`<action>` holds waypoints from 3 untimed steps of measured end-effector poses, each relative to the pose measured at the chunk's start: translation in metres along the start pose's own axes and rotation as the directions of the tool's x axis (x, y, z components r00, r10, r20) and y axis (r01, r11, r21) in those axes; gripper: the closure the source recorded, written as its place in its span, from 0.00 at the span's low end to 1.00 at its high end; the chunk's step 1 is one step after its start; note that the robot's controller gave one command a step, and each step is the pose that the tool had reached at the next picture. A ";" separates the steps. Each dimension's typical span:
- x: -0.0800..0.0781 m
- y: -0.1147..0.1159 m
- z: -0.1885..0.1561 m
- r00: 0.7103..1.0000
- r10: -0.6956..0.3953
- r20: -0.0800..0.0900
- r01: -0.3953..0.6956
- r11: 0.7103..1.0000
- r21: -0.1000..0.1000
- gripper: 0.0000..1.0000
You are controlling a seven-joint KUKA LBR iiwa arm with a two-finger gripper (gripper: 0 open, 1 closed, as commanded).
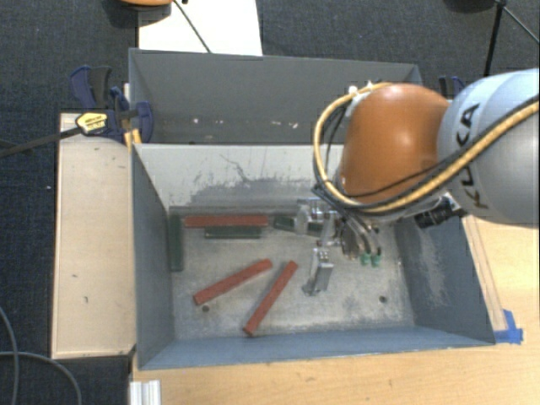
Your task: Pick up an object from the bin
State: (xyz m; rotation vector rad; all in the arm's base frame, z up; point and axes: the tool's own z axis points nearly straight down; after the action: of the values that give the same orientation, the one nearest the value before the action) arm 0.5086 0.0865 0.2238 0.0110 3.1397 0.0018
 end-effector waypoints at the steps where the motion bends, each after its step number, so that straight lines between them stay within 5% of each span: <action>1: 0.000 0.000 0.000 1.000 0.001 0.000 -0.001 1.000 0.000 0.00; 2: -0.022 0.005 0.049 1.000 -0.029 0.009 0.029 1.000 -0.001 0.00; 3: -0.013 0.001 0.105 0.998 0.068 0.003 -0.068 0.998 0.000 0.00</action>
Offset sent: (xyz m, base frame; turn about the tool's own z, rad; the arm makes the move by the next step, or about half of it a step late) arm 0.0569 0.0136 -0.1538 -0.0792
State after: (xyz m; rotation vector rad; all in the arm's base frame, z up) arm 0.5222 0.0870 0.1186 0.1172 3.1345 0.0025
